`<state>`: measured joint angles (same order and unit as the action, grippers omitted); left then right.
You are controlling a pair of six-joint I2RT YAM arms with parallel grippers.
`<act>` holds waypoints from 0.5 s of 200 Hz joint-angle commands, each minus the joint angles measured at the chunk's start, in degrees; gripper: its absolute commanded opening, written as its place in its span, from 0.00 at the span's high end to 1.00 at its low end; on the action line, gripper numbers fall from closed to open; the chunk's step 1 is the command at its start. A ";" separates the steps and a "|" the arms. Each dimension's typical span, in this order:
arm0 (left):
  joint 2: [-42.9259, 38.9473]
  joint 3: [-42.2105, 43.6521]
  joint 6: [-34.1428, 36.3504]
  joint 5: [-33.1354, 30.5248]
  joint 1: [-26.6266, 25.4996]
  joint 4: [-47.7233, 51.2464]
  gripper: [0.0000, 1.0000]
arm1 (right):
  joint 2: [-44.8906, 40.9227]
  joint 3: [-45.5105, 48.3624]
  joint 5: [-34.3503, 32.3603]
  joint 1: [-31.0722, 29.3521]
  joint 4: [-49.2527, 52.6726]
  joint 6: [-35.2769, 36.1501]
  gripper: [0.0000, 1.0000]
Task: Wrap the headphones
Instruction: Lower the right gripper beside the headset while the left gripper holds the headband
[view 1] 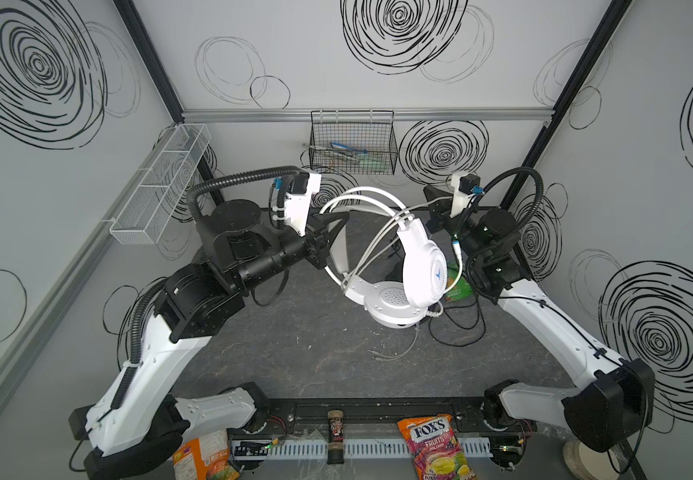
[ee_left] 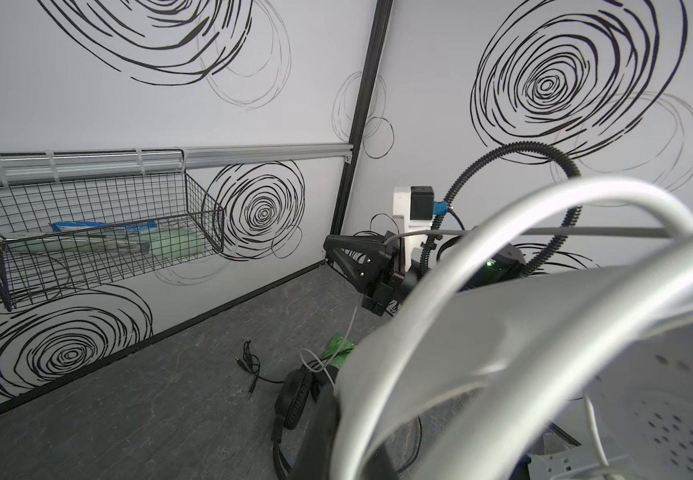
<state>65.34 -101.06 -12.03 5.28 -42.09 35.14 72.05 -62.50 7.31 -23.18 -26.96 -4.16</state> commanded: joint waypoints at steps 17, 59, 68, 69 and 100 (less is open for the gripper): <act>-1.69 0.10 -1.70 2.12 -0.39 -7.22 1.00 | -0.55 1.42 -1.23 1.39 -3.18 -4.62 1.00; -1.35 -0.45 -3.48 3.45 -0.41 -10.48 1.00 | 0.20 2.67 1.37 -0.33 -4.12 -5.89 0.89; -1.07 -0.55 -4.26 3.98 -0.45 -11.66 1.00 | 0.33 2.97 1.78 -0.78 -4.56 -6.16 0.85; -1.04 -0.55 -4.29 4.10 -0.45 -11.84 1.00 | 0.35 2.94 1.85 -0.84 -4.71 -6.14 0.85; 0.06 -0.72 -7.31 5.64 -0.43 -15.70 1.00 | 0.67 3.09 3.29 -2.83 -5.85 -6.25 0.75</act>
<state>65.32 -100.16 -14.55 8.27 -42.13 30.92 72.44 -59.72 8.88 -24.51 -29.23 -9.37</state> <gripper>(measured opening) 0.094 0.228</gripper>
